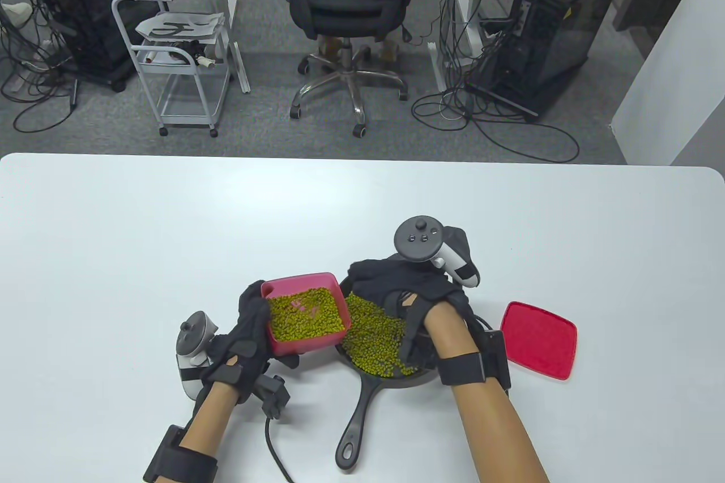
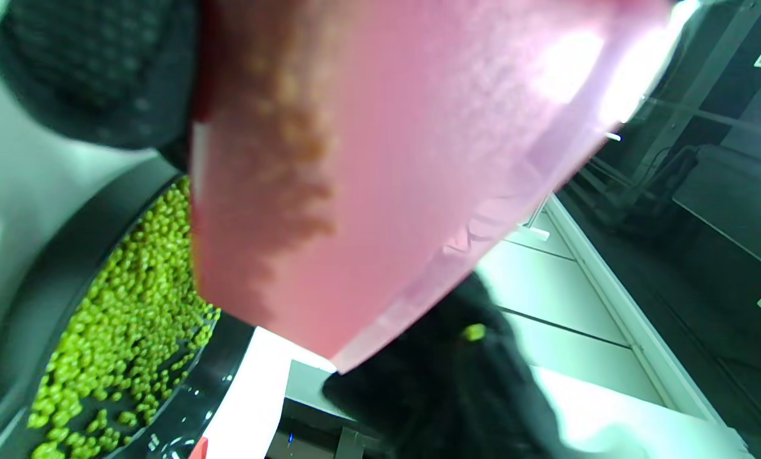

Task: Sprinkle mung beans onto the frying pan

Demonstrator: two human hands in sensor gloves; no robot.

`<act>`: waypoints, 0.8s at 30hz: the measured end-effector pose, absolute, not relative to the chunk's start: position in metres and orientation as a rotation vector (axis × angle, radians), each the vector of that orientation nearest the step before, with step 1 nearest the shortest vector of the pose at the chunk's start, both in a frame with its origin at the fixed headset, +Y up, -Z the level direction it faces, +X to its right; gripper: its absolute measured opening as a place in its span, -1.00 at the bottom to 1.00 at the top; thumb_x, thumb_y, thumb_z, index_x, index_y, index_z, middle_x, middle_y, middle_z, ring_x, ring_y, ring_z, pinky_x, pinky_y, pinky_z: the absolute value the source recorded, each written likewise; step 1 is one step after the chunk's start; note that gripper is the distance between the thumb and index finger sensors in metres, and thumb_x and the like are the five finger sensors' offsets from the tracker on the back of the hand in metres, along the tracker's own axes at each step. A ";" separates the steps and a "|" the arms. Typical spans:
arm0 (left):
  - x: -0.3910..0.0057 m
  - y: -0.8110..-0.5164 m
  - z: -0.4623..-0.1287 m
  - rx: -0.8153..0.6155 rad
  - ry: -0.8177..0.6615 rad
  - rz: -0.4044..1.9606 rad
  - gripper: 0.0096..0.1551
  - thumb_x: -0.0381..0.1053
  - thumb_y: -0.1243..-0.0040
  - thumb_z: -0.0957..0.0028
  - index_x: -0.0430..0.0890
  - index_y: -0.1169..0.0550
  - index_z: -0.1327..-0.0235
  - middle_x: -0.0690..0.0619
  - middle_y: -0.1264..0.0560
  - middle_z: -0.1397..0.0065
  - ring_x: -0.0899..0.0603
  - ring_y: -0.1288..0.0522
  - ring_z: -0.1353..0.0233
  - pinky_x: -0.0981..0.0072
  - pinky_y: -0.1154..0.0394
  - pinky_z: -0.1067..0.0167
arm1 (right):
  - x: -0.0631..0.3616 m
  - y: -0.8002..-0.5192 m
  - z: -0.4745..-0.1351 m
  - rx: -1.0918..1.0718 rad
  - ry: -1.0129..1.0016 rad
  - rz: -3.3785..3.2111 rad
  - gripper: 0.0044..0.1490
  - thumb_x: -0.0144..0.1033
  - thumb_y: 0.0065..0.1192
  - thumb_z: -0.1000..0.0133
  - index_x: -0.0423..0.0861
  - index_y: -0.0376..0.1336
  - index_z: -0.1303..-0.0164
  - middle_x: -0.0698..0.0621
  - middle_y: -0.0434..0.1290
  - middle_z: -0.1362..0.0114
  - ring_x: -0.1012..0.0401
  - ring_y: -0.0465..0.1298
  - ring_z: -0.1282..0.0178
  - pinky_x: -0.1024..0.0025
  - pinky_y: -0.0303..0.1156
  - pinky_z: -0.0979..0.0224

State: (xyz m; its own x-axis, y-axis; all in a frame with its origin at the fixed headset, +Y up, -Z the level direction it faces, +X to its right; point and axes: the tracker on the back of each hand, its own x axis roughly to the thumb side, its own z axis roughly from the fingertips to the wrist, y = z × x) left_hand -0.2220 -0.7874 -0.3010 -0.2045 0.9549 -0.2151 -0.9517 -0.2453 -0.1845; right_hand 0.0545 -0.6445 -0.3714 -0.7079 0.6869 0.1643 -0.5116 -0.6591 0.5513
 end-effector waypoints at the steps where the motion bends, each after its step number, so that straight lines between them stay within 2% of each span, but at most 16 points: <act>1: -0.219 -0.787 -0.300 -0.335 -0.020 1.783 0.01 0.55 0.13 -0.02 0.16 0.18 -0.56 -0.29 -0.13 -0.59 -0.38 -0.63 -0.01 0.05 -0.73 0.26 | 0.043 -0.640 -0.365 0.524 0.604 2.336 -0.33 -0.22 0.39 -0.22 -0.08 0.25 -0.54 -0.29 0.29 -0.64 -0.33 0.36 -0.45 -0.12 0.47 -0.32; 4: -0.214 -0.785 -0.298 -0.346 -0.040 1.774 0.01 0.55 0.13 -0.02 0.16 0.18 -0.56 -0.29 -0.13 -0.59 -0.38 -0.63 -0.01 0.05 -0.73 0.26 | 0.011 -0.635 -0.351 0.656 0.551 2.392 -0.35 -0.25 0.43 -0.19 -0.06 0.28 -0.51 -0.26 0.31 -0.63 -0.30 0.39 -0.44 -0.06 0.50 -0.31; 7: -0.210 -0.784 -0.295 -0.352 -0.059 1.788 0.02 0.55 0.14 -0.02 0.16 0.18 -0.56 -0.29 -0.13 -0.59 -0.38 -0.63 -0.01 0.05 -0.73 0.26 | -0.021 -0.645 -0.344 0.738 0.552 2.536 -0.35 -0.28 0.47 -0.17 -0.06 0.30 -0.48 -0.26 0.33 -0.61 -0.29 0.41 -0.42 -0.03 0.53 -0.30; 9: -0.209 -0.782 -0.292 -0.351 -0.072 1.807 0.01 0.55 0.14 -0.02 0.16 0.19 -0.56 -0.28 -0.13 -0.59 -0.37 -0.63 -0.02 0.06 -0.73 0.26 | -0.034 -0.652 -0.342 0.772 0.615 2.672 -0.27 -0.20 0.49 -0.15 -0.04 0.26 -0.53 -0.27 0.24 -0.67 -0.31 0.33 -0.50 -0.06 0.49 -0.35; 11: -0.207 -0.780 -0.290 -0.345 -0.057 1.812 0.02 0.54 0.12 -0.02 0.15 0.19 -0.55 -0.30 -0.12 -0.59 -0.40 -0.62 -0.02 0.03 -0.73 0.26 | -0.045 -0.660 -0.341 0.796 0.737 2.734 -0.08 -0.05 0.51 -0.11 -0.04 0.14 -0.63 -0.29 0.17 -0.70 -0.31 0.23 -0.56 -0.06 0.45 -0.39; 13: -0.208 -0.784 -0.290 -0.313 -0.044 1.773 0.01 0.55 0.14 -0.02 0.15 0.18 -0.55 -0.28 -0.13 -0.59 -0.37 -0.63 -0.01 0.07 -0.74 0.28 | -0.055 -0.664 -0.340 0.728 0.850 2.732 0.03 -0.04 0.53 -0.09 -0.03 0.05 -0.69 -0.32 0.07 -0.73 -0.35 0.15 -0.60 -0.15 0.41 -0.41; 15: -0.208 -0.786 -0.290 -0.329 -0.039 1.834 0.01 0.54 0.14 -0.03 0.14 0.19 -0.56 -0.29 -0.12 -0.59 -0.38 -0.63 0.00 0.05 -0.73 0.28 | -0.059 -0.662 -0.343 0.710 0.874 2.721 0.08 -0.04 0.58 -0.05 -0.03 0.04 -0.69 -0.35 0.07 -0.71 -0.39 0.17 -0.55 -0.11 0.48 -0.35; 18: -0.208 -0.782 -0.289 -0.273 -0.037 1.858 0.01 0.54 0.14 -0.03 0.15 0.19 -0.55 -0.28 -0.11 -0.59 -0.38 -0.62 -0.01 0.05 -0.73 0.28 | -0.062 -0.657 -0.345 0.709 0.840 2.675 0.06 -0.15 0.65 -0.03 -0.02 0.08 -0.66 -0.37 0.07 -0.69 -0.39 0.17 -0.53 -0.09 0.52 -0.32; 19: -0.208 -0.781 -0.290 -0.257 -0.039 1.856 0.01 0.54 0.14 -0.02 0.15 0.18 -0.55 -0.28 -0.12 -0.59 -0.38 -0.62 0.00 0.05 -0.73 0.29 | -0.063 -0.657 -0.346 0.712 0.834 2.675 0.04 -0.16 0.66 -0.02 -0.02 0.11 -0.64 -0.35 0.09 -0.69 -0.39 0.18 -0.50 -0.02 0.55 -0.30; 22: -0.207 -0.784 -0.290 -0.274 -0.045 1.862 0.00 0.54 0.16 -0.03 0.15 0.19 -0.55 -0.27 -0.12 -0.59 -0.37 -0.62 0.00 0.05 -0.73 0.29 | -0.070 -0.659 -0.344 0.734 0.842 2.653 -0.02 -0.27 0.67 -0.02 -0.03 0.14 -0.60 -0.32 0.12 -0.66 -0.31 0.30 -0.41 0.11 0.61 -0.22; 24: -0.207 -0.786 -0.290 -0.280 -0.025 1.879 0.00 0.54 0.15 -0.03 0.15 0.19 -0.55 -0.27 -0.12 -0.60 -0.38 -0.62 0.00 0.04 -0.73 0.29 | -0.074 -0.662 -0.343 0.701 0.790 2.672 -0.11 -0.34 0.67 -0.01 -0.08 0.21 -0.52 -0.26 0.23 -0.60 -0.28 0.37 -0.35 0.17 0.65 -0.16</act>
State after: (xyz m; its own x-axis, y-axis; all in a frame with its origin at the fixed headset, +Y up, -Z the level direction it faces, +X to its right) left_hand -0.2074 -0.7860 -0.2898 -0.2940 0.9386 -0.1805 -0.9334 -0.3226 -0.1571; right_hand -0.0736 -0.6621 -0.3433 -0.8472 0.3782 0.3730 -0.1144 -0.8157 0.5671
